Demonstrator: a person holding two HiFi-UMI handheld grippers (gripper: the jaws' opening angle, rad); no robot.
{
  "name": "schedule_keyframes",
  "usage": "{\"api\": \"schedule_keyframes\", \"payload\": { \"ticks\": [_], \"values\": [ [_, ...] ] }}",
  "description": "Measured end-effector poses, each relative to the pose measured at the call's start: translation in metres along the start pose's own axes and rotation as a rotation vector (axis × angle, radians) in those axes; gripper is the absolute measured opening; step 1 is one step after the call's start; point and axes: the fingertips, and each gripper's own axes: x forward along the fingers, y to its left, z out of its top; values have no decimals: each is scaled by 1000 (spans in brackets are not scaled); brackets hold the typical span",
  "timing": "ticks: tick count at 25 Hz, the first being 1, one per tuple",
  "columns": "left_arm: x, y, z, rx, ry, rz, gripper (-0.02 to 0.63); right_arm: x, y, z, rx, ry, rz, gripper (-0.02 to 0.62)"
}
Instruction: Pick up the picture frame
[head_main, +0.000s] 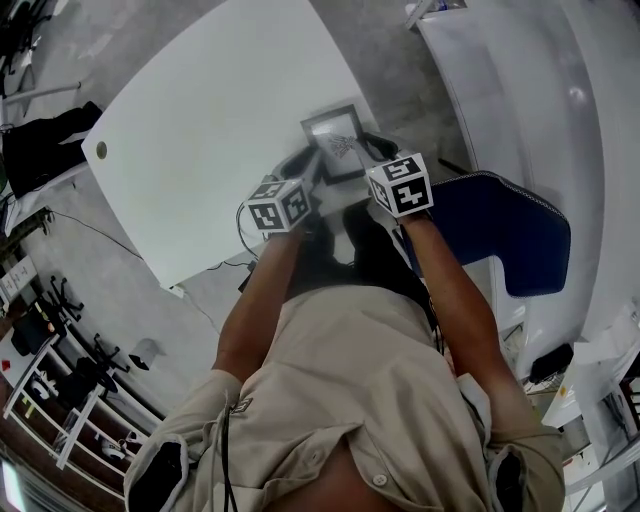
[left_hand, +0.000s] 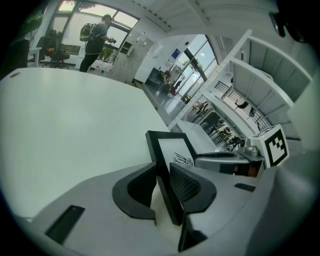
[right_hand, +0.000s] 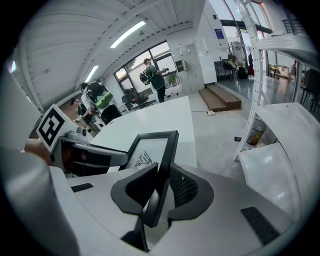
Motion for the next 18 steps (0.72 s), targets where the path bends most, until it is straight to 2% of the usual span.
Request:
{"api": "schedule_keyframes", "payload": {
  "ticks": [18],
  "values": [
    [-62, -41, 76, 115, -164, -87, 84, -64, 34, 81, -83, -215, -74, 84]
  ]
}}
